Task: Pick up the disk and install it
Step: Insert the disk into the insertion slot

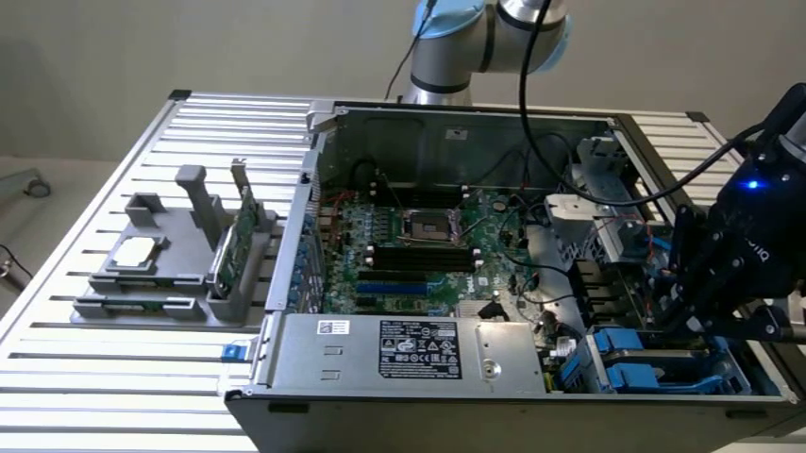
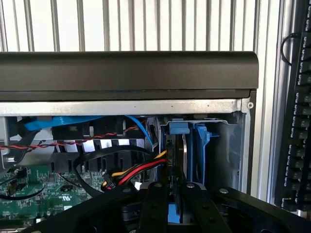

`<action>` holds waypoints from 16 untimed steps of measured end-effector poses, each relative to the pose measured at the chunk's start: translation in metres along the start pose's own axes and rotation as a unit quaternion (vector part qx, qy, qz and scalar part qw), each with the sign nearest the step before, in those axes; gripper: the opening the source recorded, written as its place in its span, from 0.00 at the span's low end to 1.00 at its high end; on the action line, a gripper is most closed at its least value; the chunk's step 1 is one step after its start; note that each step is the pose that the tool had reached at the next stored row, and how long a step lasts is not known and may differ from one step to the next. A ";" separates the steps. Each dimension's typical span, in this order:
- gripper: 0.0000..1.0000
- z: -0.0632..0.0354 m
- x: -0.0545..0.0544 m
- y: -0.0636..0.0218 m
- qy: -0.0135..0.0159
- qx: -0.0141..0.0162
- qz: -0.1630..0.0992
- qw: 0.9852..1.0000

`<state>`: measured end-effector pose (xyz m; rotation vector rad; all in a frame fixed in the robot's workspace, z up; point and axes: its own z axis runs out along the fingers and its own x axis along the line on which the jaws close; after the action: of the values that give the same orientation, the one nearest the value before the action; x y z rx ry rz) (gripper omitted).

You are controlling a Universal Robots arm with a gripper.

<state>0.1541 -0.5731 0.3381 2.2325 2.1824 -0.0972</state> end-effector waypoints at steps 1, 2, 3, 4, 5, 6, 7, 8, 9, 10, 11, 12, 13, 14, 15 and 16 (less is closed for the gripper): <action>0.16 0.0000 0.000 0.0000 0.000 0.000 -0.002 1.000; 0.16 0.0000 0.000 0.0000 0.000 0.000 -0.004 1.000; 0.16 0.0000 0.000 0.0000 0.000 0.000 -0.006 1.000; 0.16 0.0001 0.000 0.0000 0.000 0.000 -0.008 1.000; 0.16 0.0001 0.000 0.0000 0.000 -0.001 -0.011 1.000; 0.16 0.0001 0.000 0.0000 0.000 -0.001 -0.013 1.000; 0.16 0.0001 0.000 0.0000 0.000 -0.001 -0.015 1.000; 0.16 0.0001 0.000 0.0000 -0.001 -0.001 -0.018 1.000; 0.16 0.0002 0.000 0.0000 -0.001 -0.001 -0.020 1.000; 0.16 0.0001 0.000 0.0000 -0.001 -0.001 -0.022 1.000; 0.16 0.0001 0.000 0.0000 -0.001 -0.001 -0.023 1.000; 0.16 0.0003 0.000 0.0000 -0.001 -0.001 -0.025 1.000; 0.16 0.0004 0.000 0.0000 -0.001 -0.001 -0.026 1.000; 0.16 0.0004 -0.001 0.0000 -0.001 -0.002 -0.026 1.000; 0.16 0.0004 -0.001 0.0000 -0.001 -0.002 -0.026 1.000; 0.16 0.0004 -0.001 0.0000 -0.001 -0.002 -0.026 1.000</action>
<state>0.1541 -0.5737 0.3378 2.1735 2.2394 -0.0958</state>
